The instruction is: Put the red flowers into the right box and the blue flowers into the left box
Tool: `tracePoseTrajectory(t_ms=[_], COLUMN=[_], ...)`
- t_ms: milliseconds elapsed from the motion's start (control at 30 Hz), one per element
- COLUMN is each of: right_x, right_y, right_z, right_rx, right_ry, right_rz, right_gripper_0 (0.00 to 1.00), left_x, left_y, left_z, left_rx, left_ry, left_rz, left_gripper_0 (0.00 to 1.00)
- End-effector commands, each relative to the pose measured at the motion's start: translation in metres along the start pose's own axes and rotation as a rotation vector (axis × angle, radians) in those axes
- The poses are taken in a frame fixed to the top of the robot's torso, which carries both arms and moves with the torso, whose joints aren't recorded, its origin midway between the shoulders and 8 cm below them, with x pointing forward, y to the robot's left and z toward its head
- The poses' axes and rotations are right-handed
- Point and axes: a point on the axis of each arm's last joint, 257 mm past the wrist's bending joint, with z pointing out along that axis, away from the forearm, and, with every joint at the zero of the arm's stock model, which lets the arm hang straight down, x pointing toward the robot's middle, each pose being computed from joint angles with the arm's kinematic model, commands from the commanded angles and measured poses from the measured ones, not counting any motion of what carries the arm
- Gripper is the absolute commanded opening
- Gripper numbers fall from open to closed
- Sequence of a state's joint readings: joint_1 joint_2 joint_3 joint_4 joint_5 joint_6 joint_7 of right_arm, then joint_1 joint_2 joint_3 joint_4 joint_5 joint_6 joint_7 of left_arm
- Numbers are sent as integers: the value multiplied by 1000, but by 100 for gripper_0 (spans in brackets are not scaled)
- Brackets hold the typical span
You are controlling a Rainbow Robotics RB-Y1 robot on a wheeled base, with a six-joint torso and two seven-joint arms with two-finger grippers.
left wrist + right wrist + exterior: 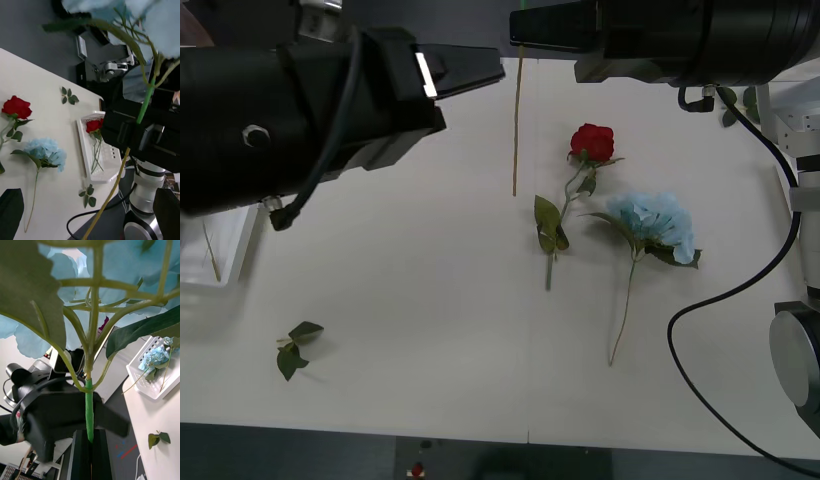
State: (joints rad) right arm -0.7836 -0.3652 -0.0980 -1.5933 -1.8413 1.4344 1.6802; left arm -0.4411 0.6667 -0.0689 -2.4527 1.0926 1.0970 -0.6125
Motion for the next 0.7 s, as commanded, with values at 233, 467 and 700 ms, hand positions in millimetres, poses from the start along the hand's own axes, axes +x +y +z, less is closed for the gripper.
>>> tracePoseTrajectory(t_ms=[233, 467, 700], right_x=[-16, -16, -16], right_y=[25, 25, 25], right_z=[4, 4, 4], right_rx=[-15, -15, -15], right_ry=[3, 3, 3], right_rz=[-75, -75, -75], right_gripper_0=[0, 0, 0], left_x=[12, 18, 21], left_y=[-17, -30, -31], left_z=[36, 54, 52], left_rx=[-2, 23, 26], left_ry=[-47, -28, -18], left_rz=[142, 147, 147], left_gripper_0=[100, 87, 0])
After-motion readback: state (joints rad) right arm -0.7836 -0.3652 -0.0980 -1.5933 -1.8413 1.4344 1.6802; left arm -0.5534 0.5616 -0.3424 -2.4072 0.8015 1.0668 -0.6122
